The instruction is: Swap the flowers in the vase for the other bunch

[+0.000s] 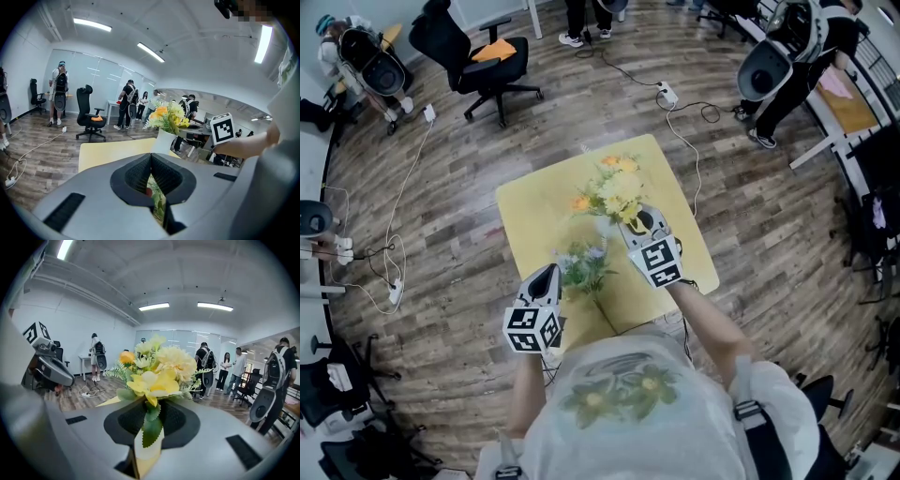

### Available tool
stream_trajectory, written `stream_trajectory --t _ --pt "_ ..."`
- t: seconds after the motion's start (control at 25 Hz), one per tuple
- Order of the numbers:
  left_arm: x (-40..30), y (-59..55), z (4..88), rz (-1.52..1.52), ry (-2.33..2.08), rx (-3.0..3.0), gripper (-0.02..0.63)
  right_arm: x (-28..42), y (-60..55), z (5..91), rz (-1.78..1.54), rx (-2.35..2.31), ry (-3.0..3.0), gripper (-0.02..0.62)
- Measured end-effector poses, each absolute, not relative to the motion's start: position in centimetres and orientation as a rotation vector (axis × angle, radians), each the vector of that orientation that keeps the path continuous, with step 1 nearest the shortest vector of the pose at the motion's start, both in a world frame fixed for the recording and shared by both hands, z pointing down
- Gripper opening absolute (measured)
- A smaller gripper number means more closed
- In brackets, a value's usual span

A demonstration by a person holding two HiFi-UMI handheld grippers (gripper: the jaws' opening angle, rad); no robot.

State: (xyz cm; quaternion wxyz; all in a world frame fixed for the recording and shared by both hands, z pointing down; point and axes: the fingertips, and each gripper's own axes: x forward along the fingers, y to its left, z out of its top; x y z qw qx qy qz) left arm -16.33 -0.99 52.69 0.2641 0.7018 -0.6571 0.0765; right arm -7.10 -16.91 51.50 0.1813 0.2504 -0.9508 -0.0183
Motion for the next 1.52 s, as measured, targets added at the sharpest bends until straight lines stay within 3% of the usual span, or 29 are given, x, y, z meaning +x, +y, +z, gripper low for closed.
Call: stream_trajectory --t 0.12,0.2,0.32,0.72,1.12,1.2,1.32,1.52 --pt "-16.1 -0.9 52.7 0.210 -1.769 1.905 0.017 -7.2 -16.8 51.5 -0.033 0.702 -2.671 0.068" --pt "-16.0 -0.9 52.6 0.208 -1.767 1.908 0.017 -7.2 -16.7 51.4 -0.024 0.706 -2.653 0.132" --pt "-15.7 -1.0 52.5 0.202 -1.767 1.914 0.017 -7.0 -16.7 51.3 -0.037 0.731 -2.624 0.174" --pt "-15.1 -0.7 51.6 0.174 -1.767 1.942 0.017 -5.7 -15.3 50.0 0.015 0.778 -2.612 0.221" --pt "-13.5 -1.2 50.5 0.138 -1.754 1.992 0.017 -3.1 -13.4 47.4 0.071 0.827 -2.709 0.210" --pt "-13.1 -1.3 50.1 0.130 -1.751 2.006 0.017 -2.7 -12.8 46.9 0.084 0.837 -2.731 0.179" --pt "-12.4 -1.2 49.5 0.115 -1.754 2.029 0.017 -2.0 -11.6 46.3 0.094 0.838 -2.766 0.083" --pt "-10.9 -1.3 48.8 0.102 -1.744 2.068 0.017 -1.7 -9.4 46.9 0.155 0.767 -2.790 0.054"
